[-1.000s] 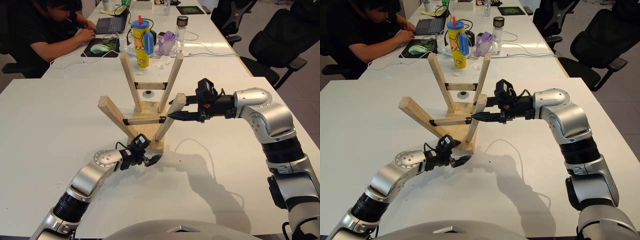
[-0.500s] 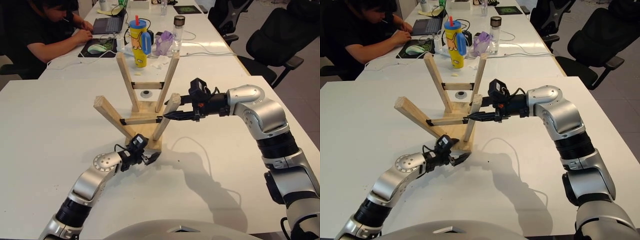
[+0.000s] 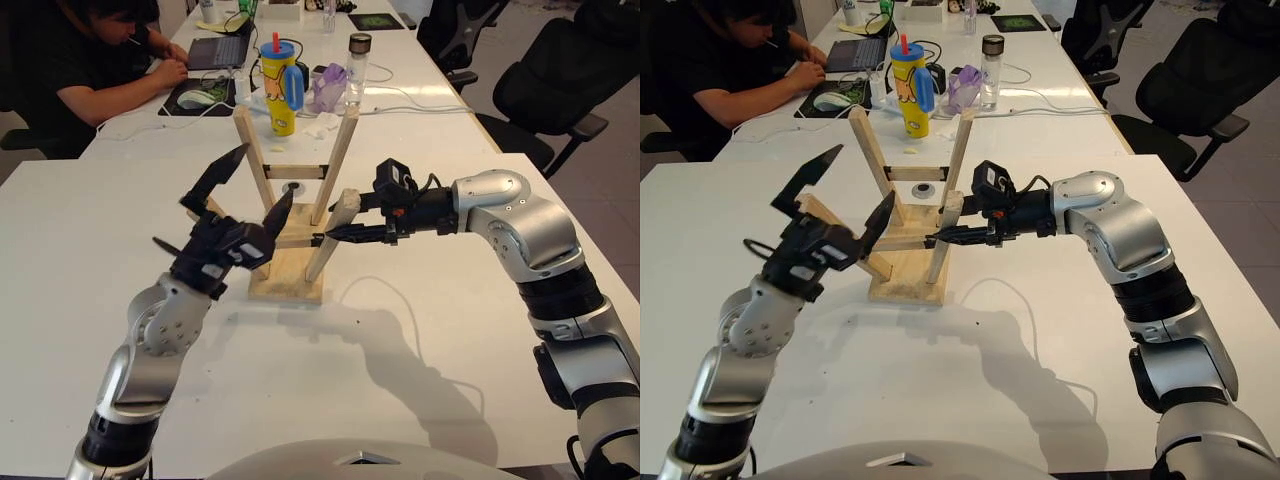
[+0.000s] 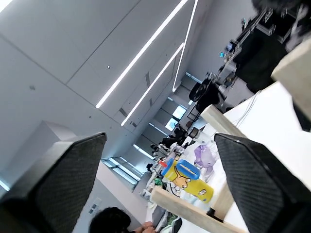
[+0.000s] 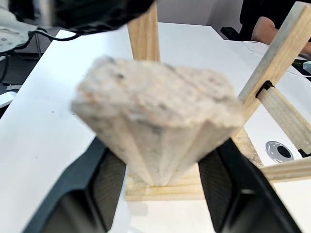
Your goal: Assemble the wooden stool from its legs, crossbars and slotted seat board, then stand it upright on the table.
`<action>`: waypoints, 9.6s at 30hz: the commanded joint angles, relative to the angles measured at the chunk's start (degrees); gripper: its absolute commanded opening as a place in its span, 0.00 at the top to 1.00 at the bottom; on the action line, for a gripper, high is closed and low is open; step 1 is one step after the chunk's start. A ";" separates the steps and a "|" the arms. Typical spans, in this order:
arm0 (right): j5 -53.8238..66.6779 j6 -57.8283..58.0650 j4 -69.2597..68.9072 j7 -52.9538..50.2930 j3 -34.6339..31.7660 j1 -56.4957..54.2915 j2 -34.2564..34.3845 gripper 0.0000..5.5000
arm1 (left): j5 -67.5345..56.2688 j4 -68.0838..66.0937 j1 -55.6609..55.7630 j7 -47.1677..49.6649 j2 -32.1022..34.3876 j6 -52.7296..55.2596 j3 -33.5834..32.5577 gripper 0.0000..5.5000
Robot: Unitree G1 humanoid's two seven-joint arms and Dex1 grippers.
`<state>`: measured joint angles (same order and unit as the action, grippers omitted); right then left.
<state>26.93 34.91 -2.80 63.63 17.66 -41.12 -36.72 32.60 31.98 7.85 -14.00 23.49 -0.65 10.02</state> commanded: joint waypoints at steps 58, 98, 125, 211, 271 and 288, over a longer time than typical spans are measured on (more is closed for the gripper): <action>33.70 4.67 -8.91 -35.36 -34.42 -9.17 21.72 0.63 | -30.99 -28.21 -14.75 -7.16 -7.04 18.73 4.38 0.70; 28.47 -2.33 -7.36 -50.23 -25.49 3.83 30.17 0.81 | -31.68 -37.80 -8.26 -5.61 -10.17 24.13 4.60 0.70; -2.69 -11.94 -18.94 -61.16 -18.59 29.97 31.99 1.00 | -46.46 -5.62 -23.12 2.43 -12.76 4.19 -18.32 1.00; -20.46 -13.58 -11.41 -46.18 -20.43 48.90 20.58 1.00 | -30.23 -23.39 -9.80 -22.32 12.61 35.59 3.99 1.00; 4.73 7.16 -11.80 -35.70 -18.54 30.00 9.00 0.96 | -64.78 -0.65 -1.48 -29.23 15.71 51.12 -3.68 0.92; 2.49 -1.34 -2.42 -35.82 -24.87 35.46 13.65 0.51 | -57.39 -2.46 -6.68 -24.57 11.22 38.09 -2.11 0.47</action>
<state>29.79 34.20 -6.31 27.50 -6.38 -6.75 -23.62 -27.53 30.32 1.04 -40.50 36.32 39.59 6.23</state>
